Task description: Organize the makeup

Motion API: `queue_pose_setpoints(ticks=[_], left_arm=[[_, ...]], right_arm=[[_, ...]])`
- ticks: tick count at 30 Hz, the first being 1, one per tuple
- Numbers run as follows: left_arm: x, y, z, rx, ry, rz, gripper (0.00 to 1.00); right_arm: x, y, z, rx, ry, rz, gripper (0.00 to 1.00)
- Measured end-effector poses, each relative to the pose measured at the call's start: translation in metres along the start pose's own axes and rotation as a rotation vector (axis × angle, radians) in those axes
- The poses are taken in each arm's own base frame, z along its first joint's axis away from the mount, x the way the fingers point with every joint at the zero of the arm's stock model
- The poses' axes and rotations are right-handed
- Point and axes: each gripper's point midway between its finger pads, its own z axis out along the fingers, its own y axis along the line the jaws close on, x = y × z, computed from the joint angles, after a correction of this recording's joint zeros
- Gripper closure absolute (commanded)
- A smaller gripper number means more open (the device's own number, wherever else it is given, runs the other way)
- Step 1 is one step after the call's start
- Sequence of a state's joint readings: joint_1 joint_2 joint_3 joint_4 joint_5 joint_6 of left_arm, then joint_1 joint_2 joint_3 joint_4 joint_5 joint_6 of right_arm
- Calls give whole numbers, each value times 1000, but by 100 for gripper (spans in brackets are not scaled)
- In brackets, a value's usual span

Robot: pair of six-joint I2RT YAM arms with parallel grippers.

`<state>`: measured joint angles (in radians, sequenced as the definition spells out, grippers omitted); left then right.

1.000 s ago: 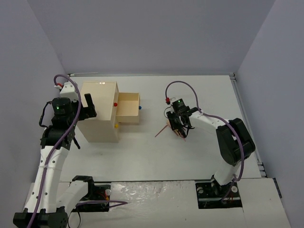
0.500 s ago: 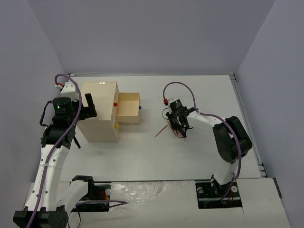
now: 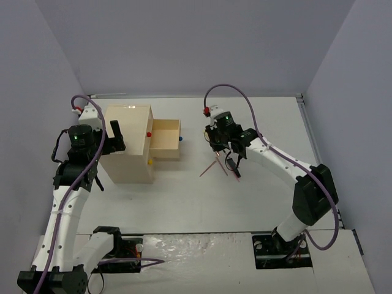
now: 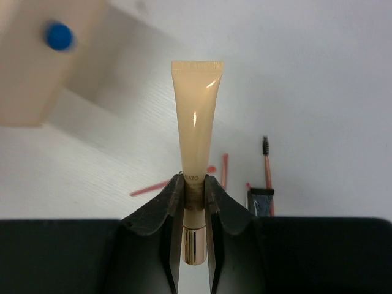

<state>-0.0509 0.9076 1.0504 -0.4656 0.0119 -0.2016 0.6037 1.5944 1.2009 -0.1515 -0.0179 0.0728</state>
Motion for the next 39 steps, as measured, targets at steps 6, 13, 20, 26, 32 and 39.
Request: queue_pose_setpoints(ticks=[6,13,20,26,32,39], left_arm=[[1,-1,1,5,3,-1,3],[0,-1,1,5,2,-1,3],[1,-2,1,12,2,-1,3],[0,-3,1,19,1,-2,3],[0,-4,1,24,2,-5,3],[2,-5,3,28,10,-11,3]], right_arm=[[-119,70,-48,-169,-295,-22,100],[-164,128,-27,-329,-399,42,96],[-122,142,46,-347,-259,96,57],[-122,143,43,-344,-259,79,39],[-128,108,-3,-229,-320,42,39],[-71,-8,-44,22,-271,120,46]])
